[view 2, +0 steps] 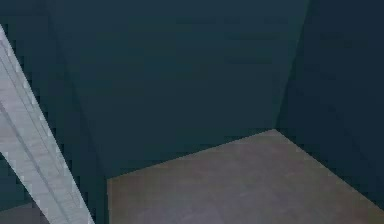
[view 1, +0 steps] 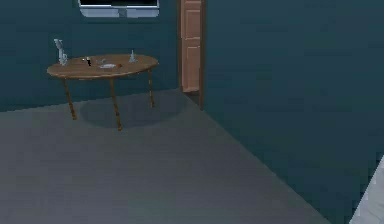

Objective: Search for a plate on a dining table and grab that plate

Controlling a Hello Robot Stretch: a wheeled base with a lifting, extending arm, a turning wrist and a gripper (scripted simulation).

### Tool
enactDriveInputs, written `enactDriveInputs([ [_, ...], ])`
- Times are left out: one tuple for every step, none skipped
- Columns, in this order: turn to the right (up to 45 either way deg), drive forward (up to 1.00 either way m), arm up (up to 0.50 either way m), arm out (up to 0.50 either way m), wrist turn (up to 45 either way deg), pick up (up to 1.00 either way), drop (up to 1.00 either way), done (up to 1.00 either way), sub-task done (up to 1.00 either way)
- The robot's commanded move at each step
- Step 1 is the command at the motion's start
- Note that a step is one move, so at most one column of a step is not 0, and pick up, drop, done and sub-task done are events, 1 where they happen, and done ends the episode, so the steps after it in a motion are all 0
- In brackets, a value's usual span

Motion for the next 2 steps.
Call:
enactDriveInputs([
  [0.0, 0.1, 0.0, 0.0, 0.0, 0.0, 0.0, 0.0, 0.0],
  [-18.0, 0.0, 0.0, 0.0, 0.0, 0.0, 0.0, 0.0, 0.0],
])
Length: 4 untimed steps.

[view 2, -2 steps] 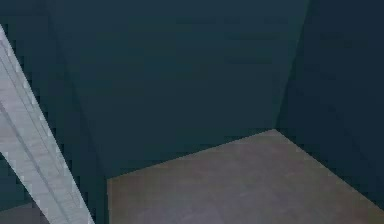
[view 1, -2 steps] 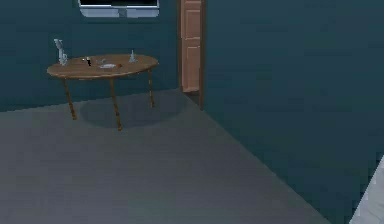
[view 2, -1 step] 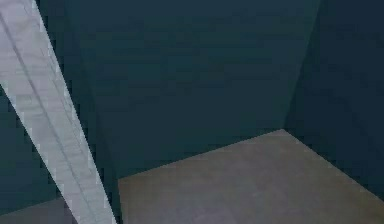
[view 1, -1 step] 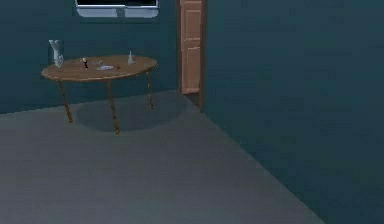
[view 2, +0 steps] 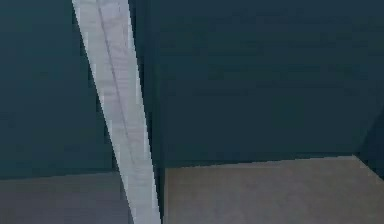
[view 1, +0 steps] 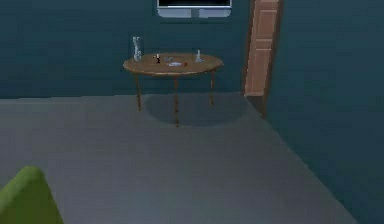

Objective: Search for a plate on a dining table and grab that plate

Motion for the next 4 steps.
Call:
enactDriveInputs([
  [0.0, 0.3, 0.0, 0.0, 0.0, 0.0, 0.0, 0.0, 0.0],
  [-9.0, 0.0, 0.0, 0.0, 0.0, 0.0, 0.0, 0.0, 0.0],
  [0.0, 1.0, 0.0, 0.0, 0.0, 0.0, 0.0, 0.0, 0.0],
  [-6.0, 0.0, 0.0, 0.0, 0.0, 0.0, 0.0, 0.0, 0.0],
])
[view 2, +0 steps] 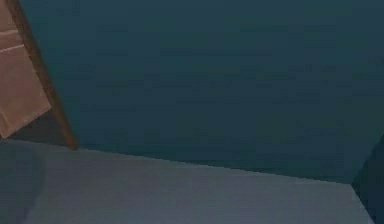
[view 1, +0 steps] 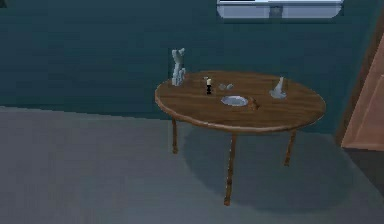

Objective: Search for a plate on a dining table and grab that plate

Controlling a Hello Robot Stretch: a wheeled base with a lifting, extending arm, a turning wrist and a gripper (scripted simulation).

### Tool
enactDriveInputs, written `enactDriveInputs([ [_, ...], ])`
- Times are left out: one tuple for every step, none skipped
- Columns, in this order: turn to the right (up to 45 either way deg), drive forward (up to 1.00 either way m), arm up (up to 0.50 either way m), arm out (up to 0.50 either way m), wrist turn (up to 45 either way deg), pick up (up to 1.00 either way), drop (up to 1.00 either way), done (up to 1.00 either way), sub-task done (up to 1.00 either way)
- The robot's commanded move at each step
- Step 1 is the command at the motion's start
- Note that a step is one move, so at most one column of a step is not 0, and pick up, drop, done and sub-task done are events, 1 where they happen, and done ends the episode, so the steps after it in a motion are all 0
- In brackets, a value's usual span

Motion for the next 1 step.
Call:
enactDriveInputs([
  [0.0, 0.5, 0.0, 0.0, 0.0, 0.0, 0.0, 0.0, 0.0],
])
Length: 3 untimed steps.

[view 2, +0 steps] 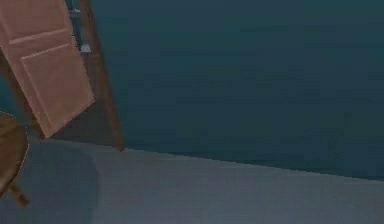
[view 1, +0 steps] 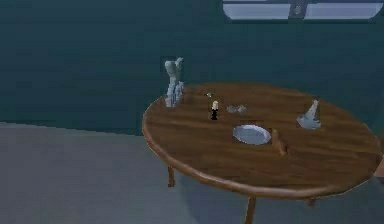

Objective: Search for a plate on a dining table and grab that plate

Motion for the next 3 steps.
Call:
enactDriveInputs([
  [9.0, 0.0, 0.0, 0.0, 0.0, 0.0, 0.0, 0.0, 0.0],
  [0.0, 0.15, 0.0, 0.0, 0.0, 0.0, 0.0, 0.0, 0.0],
  [-45.0, 0.0, 0.0, 0.0, 0.0, 0.0, 0.0, 0.0, 0.0],
])
